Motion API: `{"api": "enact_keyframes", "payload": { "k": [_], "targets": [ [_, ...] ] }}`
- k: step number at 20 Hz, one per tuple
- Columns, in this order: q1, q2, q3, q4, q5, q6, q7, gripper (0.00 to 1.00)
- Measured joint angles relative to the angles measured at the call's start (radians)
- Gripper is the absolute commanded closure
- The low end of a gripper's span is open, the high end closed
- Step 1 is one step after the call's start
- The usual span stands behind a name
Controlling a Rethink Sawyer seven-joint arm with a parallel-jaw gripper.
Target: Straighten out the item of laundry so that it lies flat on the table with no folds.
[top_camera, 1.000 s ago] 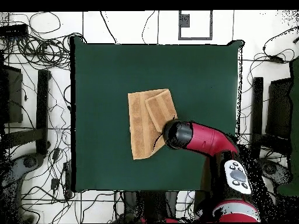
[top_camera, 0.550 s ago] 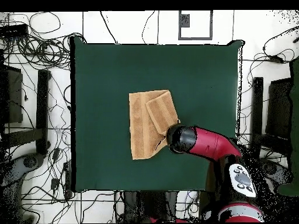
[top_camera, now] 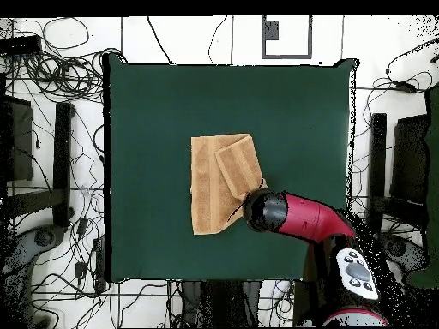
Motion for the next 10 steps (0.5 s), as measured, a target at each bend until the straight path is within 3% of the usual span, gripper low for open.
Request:
{"api": "enact_keyframes", "payload": {
  "k": [10],
  "targets": [
    [-0.046,-0.011,0.001,0.036,-0.029,-0.018,0.000,1.00]
  ]
}}
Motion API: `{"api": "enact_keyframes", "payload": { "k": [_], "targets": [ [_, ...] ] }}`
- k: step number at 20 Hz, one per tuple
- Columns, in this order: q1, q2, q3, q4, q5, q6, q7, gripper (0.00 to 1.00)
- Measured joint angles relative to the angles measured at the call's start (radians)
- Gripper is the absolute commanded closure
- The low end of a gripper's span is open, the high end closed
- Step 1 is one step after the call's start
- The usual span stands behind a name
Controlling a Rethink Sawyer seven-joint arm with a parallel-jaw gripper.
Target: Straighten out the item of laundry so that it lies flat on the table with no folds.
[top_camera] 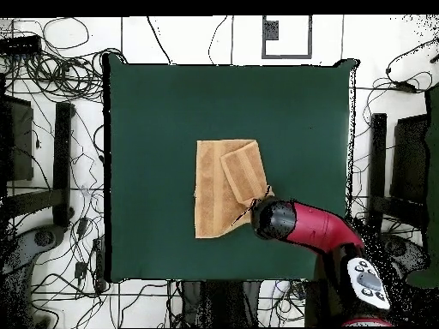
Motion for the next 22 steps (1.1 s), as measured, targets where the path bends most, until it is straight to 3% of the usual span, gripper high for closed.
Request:
{"api": "enact_keyframes", "payload": {
  "k": [7,8,22],
  "targets": [
    [-0.011,0.000,0.001,0.002,-0.021,-0.007,0.000,1.00],
    [-0.018,0.000,0.002,0.003,-0.030,-0.013,0.000,0.00],
    [-0.068,0.000,0.003,0.005,-0.065,-0.014,0.000,0.00]
  ]
}}
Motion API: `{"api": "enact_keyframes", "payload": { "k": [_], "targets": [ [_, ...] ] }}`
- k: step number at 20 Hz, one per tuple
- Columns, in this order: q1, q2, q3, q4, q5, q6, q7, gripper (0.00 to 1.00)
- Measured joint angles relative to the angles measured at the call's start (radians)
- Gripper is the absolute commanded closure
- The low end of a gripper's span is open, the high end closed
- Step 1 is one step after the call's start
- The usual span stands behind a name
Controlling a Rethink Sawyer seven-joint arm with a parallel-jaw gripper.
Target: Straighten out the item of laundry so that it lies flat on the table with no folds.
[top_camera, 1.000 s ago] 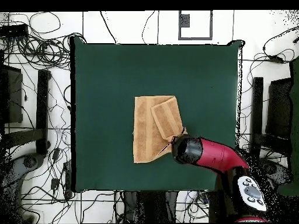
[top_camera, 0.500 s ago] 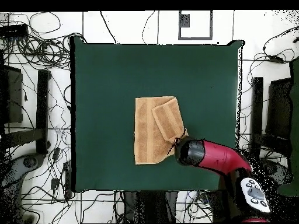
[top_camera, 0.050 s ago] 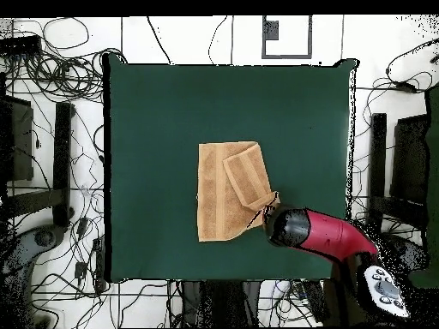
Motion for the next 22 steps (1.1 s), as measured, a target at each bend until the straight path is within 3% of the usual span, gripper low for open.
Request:
{"api": "enact_keyframes", "payload": {
  "k": [8,22],
  "targets": [
    [-0.010,-0.010,0.008,0.002,0.000,0.000,0.000,0.00],
    [-0.111,-0.131,0.055,0.012,-0.001,0.032,0.000,0.00]
  ]
}}
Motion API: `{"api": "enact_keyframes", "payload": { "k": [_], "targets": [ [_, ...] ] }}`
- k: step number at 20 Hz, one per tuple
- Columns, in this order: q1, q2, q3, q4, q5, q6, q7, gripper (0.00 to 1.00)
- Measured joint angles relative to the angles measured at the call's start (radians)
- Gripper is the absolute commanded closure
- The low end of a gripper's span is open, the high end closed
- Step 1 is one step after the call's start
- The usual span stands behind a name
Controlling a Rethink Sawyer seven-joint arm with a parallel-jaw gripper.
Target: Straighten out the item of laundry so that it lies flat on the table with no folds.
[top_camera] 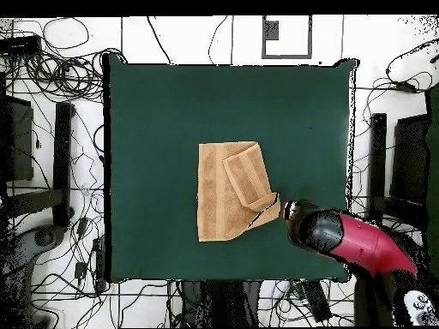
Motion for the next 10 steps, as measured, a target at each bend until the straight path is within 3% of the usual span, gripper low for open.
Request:
{"api": "enact_keyframes", "payload": {
  "k": [10],
  "targets": [
    [-0.039,-0.046,0.009,-0.002,-0.018,0.060,0.000,0.00]
  ]
}}
